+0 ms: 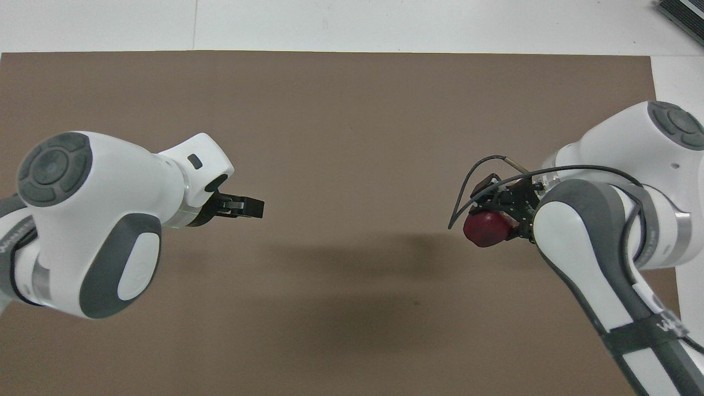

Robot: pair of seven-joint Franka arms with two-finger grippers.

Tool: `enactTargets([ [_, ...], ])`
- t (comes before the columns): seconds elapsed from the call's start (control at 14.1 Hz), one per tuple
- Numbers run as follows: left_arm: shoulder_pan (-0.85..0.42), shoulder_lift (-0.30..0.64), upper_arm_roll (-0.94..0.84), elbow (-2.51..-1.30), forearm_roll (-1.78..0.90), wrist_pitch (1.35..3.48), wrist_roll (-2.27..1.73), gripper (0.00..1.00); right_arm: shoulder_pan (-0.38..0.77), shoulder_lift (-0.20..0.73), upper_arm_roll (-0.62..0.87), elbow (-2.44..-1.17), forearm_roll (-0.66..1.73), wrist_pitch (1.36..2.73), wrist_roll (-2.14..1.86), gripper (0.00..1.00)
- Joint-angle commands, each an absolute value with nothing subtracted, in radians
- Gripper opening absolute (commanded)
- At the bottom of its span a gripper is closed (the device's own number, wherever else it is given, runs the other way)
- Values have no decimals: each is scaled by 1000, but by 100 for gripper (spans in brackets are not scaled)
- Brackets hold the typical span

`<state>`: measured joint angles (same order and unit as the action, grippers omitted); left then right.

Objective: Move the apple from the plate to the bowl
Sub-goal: 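Carry the apple with the right gripper while the left gripper withdraws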

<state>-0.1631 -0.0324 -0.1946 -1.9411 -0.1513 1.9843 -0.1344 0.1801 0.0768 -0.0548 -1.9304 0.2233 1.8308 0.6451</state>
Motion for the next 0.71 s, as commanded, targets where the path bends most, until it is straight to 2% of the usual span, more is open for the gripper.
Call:
enactTargets([
  [0.0, -89, -29, -203, -1814, -112, 1846, -69, 100, 156, 63, -48, -1956, 68, 1881, 517, 0],
  [0.14, -37, -29, -203, -1717, -85, 1746, -11, 100, 128, 67, -48, -1956, -21, 1917, 419, 0],
  [0.35, -32, -31, -199, -1605, -26, 1610, 26, 100, 71, 100, -48, -1953, -63, 1976, 302, 0],
  [0.64, -23, -34, -135, -1536, -23, 1497, 118, 100, 69, 156, -48, -1954, -106, 2039, 295, 0],
])
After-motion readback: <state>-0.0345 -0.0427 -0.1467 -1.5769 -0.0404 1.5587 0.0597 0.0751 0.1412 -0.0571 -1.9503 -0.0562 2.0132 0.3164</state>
